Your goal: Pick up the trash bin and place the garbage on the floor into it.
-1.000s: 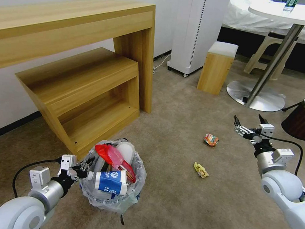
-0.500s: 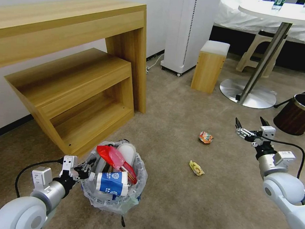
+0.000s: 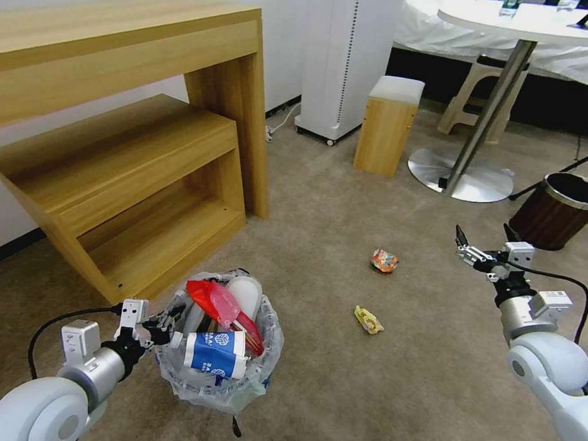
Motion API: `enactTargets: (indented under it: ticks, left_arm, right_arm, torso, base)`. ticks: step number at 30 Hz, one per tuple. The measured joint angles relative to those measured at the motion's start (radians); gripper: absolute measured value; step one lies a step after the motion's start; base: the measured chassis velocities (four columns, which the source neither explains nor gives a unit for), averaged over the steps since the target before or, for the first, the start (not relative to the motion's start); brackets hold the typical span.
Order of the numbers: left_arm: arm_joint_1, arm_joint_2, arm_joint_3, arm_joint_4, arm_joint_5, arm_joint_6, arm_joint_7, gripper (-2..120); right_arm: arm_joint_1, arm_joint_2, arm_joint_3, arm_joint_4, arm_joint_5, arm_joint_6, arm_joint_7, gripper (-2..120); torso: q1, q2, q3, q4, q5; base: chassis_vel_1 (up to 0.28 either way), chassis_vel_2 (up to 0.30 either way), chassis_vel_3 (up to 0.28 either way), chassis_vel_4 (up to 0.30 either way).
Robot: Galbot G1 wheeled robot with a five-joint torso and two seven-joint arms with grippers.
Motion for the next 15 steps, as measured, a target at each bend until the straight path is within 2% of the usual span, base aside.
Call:
enactTargets:
  ticks: [15]
  left_arm:
    - [0.000,0.001,0.002,-0.001,0.001,-0.004,0.001,3]
  right_arm:
    - [-0.031,0.010,0.021,0.005,-0.014,0.005,-0.002,100]
  torso:
    - [0.000,0.000,0.000,-0.0001,0.0001]
  base:
    - [0.000,0.000,0.000,0.000]
